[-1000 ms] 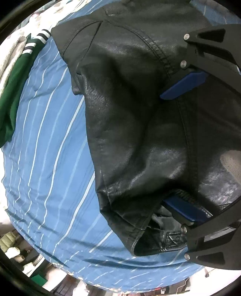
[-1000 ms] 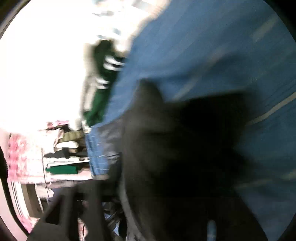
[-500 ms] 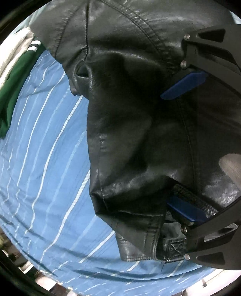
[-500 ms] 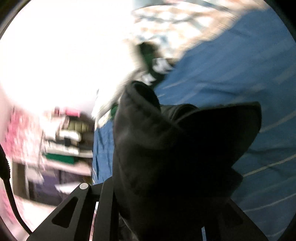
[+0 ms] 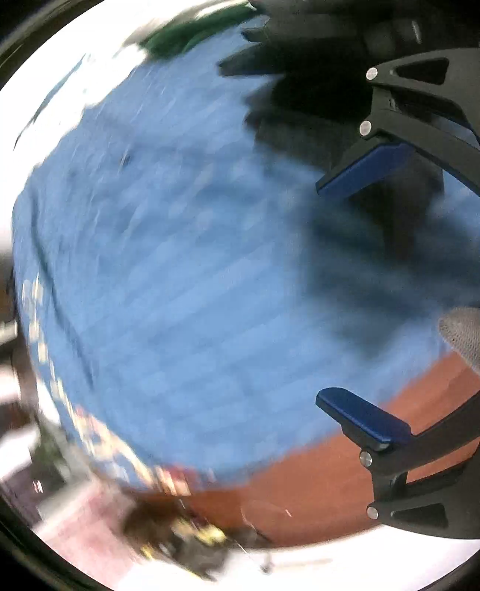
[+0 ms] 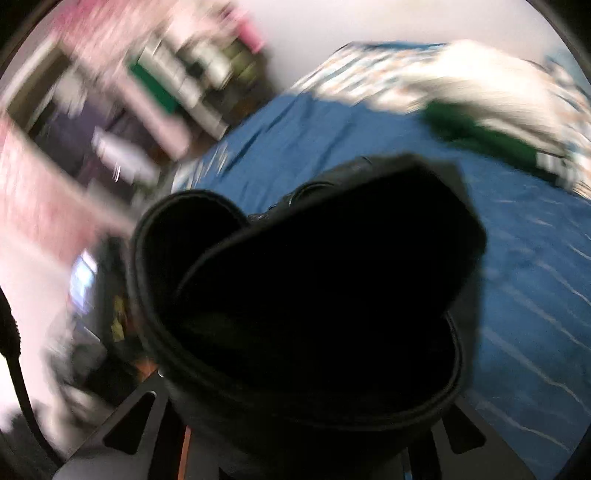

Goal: Fold large clothes

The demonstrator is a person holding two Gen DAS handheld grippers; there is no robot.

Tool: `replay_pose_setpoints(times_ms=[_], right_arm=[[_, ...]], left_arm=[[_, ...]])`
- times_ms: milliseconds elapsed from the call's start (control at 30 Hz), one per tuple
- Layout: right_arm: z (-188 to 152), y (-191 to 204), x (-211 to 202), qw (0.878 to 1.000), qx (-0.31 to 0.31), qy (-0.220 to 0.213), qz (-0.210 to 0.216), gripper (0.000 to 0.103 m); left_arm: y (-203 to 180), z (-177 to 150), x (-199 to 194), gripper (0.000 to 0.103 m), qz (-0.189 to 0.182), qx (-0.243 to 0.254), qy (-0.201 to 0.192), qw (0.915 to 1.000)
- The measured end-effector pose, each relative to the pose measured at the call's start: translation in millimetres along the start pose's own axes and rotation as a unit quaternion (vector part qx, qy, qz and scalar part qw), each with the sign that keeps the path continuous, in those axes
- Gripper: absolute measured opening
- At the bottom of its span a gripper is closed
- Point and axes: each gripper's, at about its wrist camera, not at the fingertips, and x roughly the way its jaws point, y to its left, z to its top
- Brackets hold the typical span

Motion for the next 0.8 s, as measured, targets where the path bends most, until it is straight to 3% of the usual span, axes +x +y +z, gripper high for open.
replay_pose_setpoints(times_ms=[100,200,300,333,367,433,500,600,700,767,800], right_arm=[[-30.6,36.8,60.8,0.996,-0.030,0.081,0.002,0.021],[-59.5,59.6,111.6,0.982,-0.046,0.183,-0.006,0.027],[-58.1,64.3,101.1,0.979,-0.054,0.196,0.001,0.033],[-55.6,64.5,90.4,0.979,-0.057,0.196,0.012,0.042],[-52.4,62.8,79.3,0.977,-0.057,0.202,0.034,0.065],[-47.2,56.9,59.0,0.969,-0.048,0.227,0.085,0.084],[-43.3,55.3,37.0,0.960,-0.053,0.248,0.119,0.084],[-33.3,33.7,-3.7,0.957,0.006,0.244,0.157,0.084],[-11.0,-20.9,-17.7,0.968,0.079,0.212,0.111,0.082],[2.0,-43.9,2.6,0.972,0.092,0.205,0.068,0.062],[5.3,-61.6,25.5,0.970,0.108,0.212,0.044,0.058]], left_arm=[[32.4,-7.6,2.1,0.103,0.030,-0.026,-0.001,0.9992],[52.6,-14.3,0.7,0.103,0.033,-0.048,0.004,0.9983],[62.4,-20.1,-4.5,0.103,0.024,-0.064,0.005,0.9977],[63.9,-22.5,-7.3,0.103,0.022,-0.067,0.004,0.9975],[65.4,-22.9,-9.4,0.103,0.022,-0.069,0.003,0.9974],[69.8,-24.9,-18.0,0.103,0.016,-0.074,-0.003,0.9972],[69.4,-21.9,-26.4,0.103,0.016,-0.073,-0.017,0.9971],[63.3,-21.4,-38.9,0.103,0.017,-0.063,-0.040,0.9970],[48.4,-26.4,-38.3,0.103,0.016,-0.047,-0.050,0.9975],[32.9,-33.1,-29.5,0.103,0.013,-0.031,-0.042,0.9985],[27.1,-36.0,-25.9,0.103,0.011,-0.026,-0.038,0.9989]])
